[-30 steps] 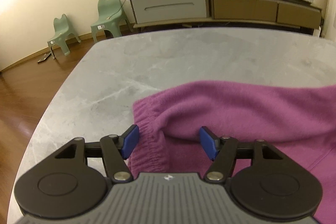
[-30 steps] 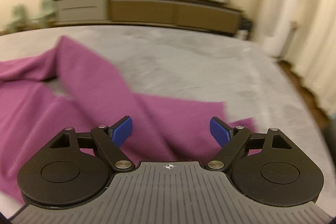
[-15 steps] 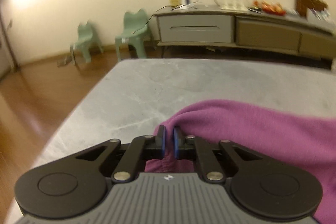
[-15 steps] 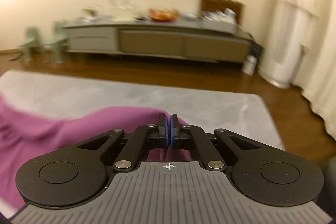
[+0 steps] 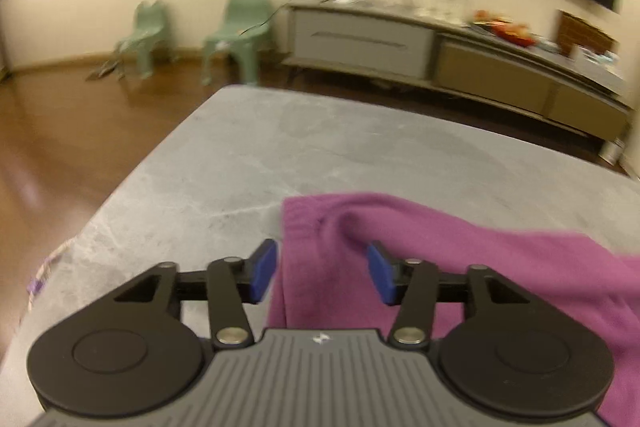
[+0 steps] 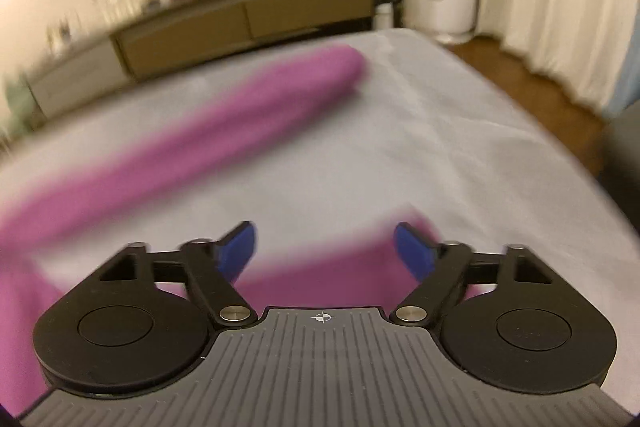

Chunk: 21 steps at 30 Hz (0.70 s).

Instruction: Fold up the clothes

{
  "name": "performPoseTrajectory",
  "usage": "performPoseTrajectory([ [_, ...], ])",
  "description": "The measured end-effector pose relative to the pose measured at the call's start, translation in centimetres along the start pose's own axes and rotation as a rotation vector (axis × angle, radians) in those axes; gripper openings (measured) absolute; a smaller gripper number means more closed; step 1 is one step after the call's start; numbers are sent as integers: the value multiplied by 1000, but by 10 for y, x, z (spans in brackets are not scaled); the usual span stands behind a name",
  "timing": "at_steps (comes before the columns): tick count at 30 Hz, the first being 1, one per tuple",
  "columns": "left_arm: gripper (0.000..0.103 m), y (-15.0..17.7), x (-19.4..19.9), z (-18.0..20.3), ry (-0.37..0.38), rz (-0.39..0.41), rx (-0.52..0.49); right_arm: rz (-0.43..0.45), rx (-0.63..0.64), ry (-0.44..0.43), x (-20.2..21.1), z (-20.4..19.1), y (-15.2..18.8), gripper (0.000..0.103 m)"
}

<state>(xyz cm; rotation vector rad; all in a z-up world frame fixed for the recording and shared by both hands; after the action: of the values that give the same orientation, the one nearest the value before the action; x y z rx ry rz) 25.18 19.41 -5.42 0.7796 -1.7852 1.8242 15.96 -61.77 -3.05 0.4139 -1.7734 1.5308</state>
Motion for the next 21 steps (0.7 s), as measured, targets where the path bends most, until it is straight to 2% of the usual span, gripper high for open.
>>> performPoseTrajectory([
  [2,79,21,29,2,-3,17,-31,7,39,71,11,13,22,87],
  [3,82,33,42,3,-5,21,-43,6,43,93,15,21,31,87],
  [5,82,59,58,2,-16,-10,-38,-9,33,76,16,25,39,87],
  [8,83,95,71,-9,-28,-83,38,-17,31,63,17,24,47,87],
  [9,83,102,71,-11,-17,-113,62,-11,38,65,17,20,47,82],
  [11,83,109,69,-11,-12,-142,92,-7,57,38,15,15,46,60],
  [13,83,109,63,-1,-12,-152,54,-9,92,11,14,7,45,20],
  [14,78,110,57,4,-19,-161,24,-13,117,3,13,1,44,6],
  [15,71,113,52,10,-38,-162,-16,-18,164,4,14,-7,45,0],
  [16,61,115,51,14,-60,-132,-63,-18,199,18,15,-12,47,0],
  [17,40,116,51,18,-85,-109,-109,-14,218,37,16,-12,47,0],
  [18,29,115,49,17,-123,-104,-137,-10,236,58,18,-12,47,0],
  [21,27,116,46,-8,-222,-110,-102,7,173,191,23,21,44,0],
])
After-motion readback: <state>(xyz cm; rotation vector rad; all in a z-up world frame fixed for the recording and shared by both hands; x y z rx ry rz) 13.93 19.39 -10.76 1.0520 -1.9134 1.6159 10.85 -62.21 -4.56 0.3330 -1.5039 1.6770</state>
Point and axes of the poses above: each gripper's, at about its wrist camera, not at the fingertips, and x roughly against the way its jaws point, z to its right, y to its underside, the point moved 1 cm from there along -x, roughly the way its jaws point
